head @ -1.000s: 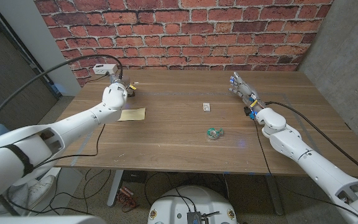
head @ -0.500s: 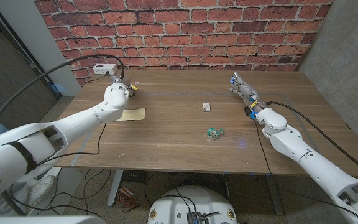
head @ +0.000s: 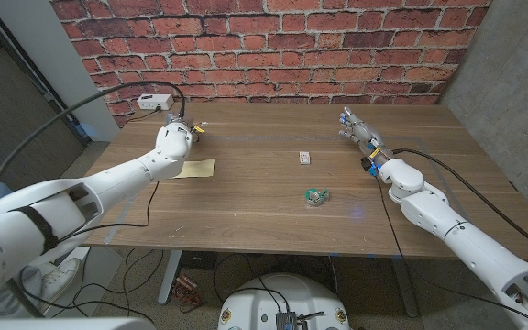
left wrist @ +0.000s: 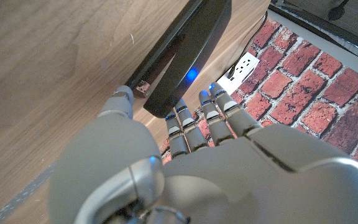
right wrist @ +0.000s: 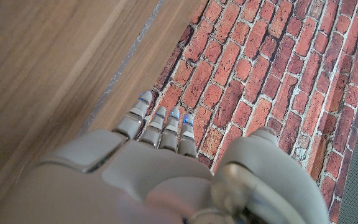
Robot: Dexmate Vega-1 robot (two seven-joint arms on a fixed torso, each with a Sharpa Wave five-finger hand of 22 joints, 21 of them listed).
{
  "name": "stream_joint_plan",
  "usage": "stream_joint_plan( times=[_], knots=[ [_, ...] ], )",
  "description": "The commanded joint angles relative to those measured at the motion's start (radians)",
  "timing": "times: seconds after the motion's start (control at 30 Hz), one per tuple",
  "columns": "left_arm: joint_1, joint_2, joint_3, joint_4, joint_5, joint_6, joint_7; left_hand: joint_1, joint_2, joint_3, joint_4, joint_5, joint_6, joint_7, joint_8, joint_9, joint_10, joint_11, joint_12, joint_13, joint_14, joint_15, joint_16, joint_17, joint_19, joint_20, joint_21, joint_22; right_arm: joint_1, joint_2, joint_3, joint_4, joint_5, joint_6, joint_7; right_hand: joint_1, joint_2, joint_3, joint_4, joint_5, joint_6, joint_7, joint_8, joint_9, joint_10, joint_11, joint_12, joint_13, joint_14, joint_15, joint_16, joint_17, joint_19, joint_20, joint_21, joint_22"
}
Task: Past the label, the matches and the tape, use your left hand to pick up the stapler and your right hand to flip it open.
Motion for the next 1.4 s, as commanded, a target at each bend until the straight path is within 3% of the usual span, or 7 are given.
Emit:
stream_joint_plan(
  times=[0.03, 0.53, 0.9, 1.2, 1.4],
  knots=[
    [-0.014, -0.017, 0.017, 0.026, -0.009, 0.001, -0.006, -0.004, 0.005, -0.004, 0.005, -0.003, 0.008, 0.001, -0.003, 0.000, 0.006, 0.003, -0.003, 0.000, -0.003, -0.167, -0.006, 0.001, 0.004, -0.027, 0.005, 0.004, 0.009, -0.001, -0.006, 0.002, -0.011, -0.006, 0.002, -0.001, -0.003, 0.001, 0.004, 0.000, -0.006, -0.001, 0.000, 0.002, -0.003, 0.006, 0.001, 0.001, -0.001, -0.025, 0.004, 0.002, -0.003, -0.001, -0.004, -0.001],
    [-0.037, -0.047, 0.044, 0.084, -0.032, -0.016, 0.001, -0.009, 0.002, -0.013, 0.007, -0.011, 0.003, 0.006, -0.013, -0.004, -0.001, 0.004, -0.011, -0.008, -0.016, -0.165, -0.014, -0.004, -0.007, -0.027, 0.000, 0.004, 0.006, -0.007, -0.006, -0.006, -0.017, -0.017, -0.006, 0.000, -0.004, 0.002, 0.004, 0.000, -0.005, 0.000, 0.000, 0.002, -0.003, 0.004, 0.001, 0.001, -0.001, -0.024, 0.004, 0.002, -0.004, 0.000, -0.004, -0.001],
    [-0.039, -0.047, 0.058, 0.088, -0.036, -0.004, 0.005, -0.039, 0.023, -0.025, 0.032, -0.022, 0.043, 0.003, -0.009, -0.010, 0.040, -0.005, 0.000, -0.017, 0.034, -0.170, 0.004, -0.002, 0.005, -0.025, 0.004, 0.004, 0.003, -0.007, -0.006, -0.009, -0.018, -0.022, -0.011, 0.002, -0.003, 0.005, 0.002, 0.000, -0.005, -0.001, 0.001, 0.002, -0.004, 0.003, 0.001, 0.001, -0.002, -0.025, 0.004, 0.001, -0.005, -0.001, -0.003, -0.001],
    [-0.025, -0.030, 0.055, 0.065, -0.040, 0.004, 0.024, -0.023, 0.083, 0.001, 0.038, -0.031, 0.089, -0.005, 0.005, -0.009, 0.081, -0.022, 0.011, -0.014, 0.116, -0.177, 0.029, 0.008, -0.002, -0.016, 0.000, 0.003, 0.011, 0.000, -0.013, -0.002, -0.021, -0.021, -0.007, 0.002, -0.003, 0.005, 0.002, -0.001, -0.006, -0.001, 0.000, 0.002, -0.003, 0.002, 0.002, 0.001, -0.002, -0.025, 0.004, 0.001, -0.005, -0.001, -0.003, -0.001],
    [-0.003, -0.011, 0.041, 0.033, -0.040, 0.014, 0.059, 0.021, 0.118, 0.051, 0.024, -0.042, 0.084, -0.004, 0.008, -0.004, 0.104, -0.022, 0.017, -0.002, 0.203, -0.187, 0.069, 0.040, 0.010, -0.002, 0.004, 0.004, 0.016, 0.003, -0.016, 0.000, -0.023, -0.020, -0.004, 0.002, -0.003, 0.006, 0.002, -0.001, -0.006, -0.001, 0.000, 0.002, -0.004, 0.001, 0.002, 0.001, -0.002, -0.026, 0.004, 0.001, -0.004, -0.001, -0.003, -0.001]
  ],
)
